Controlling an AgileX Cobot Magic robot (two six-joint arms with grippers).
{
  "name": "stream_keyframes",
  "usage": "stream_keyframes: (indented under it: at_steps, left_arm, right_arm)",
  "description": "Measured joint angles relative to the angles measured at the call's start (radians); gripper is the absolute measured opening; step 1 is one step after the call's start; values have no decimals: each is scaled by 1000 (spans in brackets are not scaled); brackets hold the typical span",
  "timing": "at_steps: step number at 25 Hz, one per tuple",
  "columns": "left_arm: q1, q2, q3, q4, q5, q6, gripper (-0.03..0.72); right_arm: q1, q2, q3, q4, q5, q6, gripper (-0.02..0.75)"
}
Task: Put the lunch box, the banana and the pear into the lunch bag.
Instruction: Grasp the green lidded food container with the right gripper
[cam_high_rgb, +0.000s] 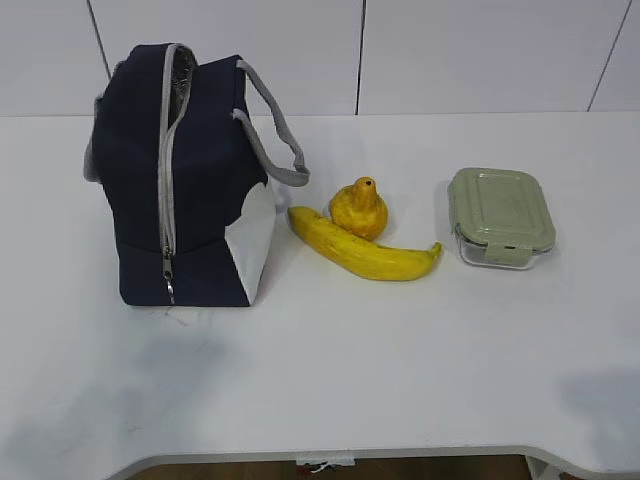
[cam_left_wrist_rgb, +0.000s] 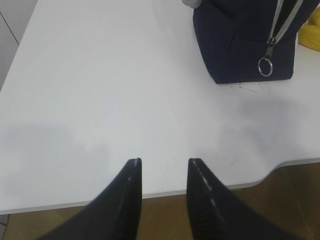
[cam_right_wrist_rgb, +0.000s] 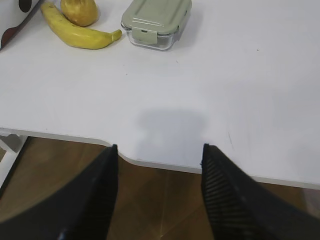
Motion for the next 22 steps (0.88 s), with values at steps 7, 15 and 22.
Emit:
stream_keyframes:
  at_steps: [7,15,22]
  left_arm:
    - [0,0,0,0,0,0,234]
    - [0,0,0,0,0,0,234]
    - [0,0,0,0,0,0,234]
  right_arm:
    - [0,0,0,0,0,0,435]
    - [0,0,0,0,0,0,435]
    - [0,0,0,0,0,0,435]
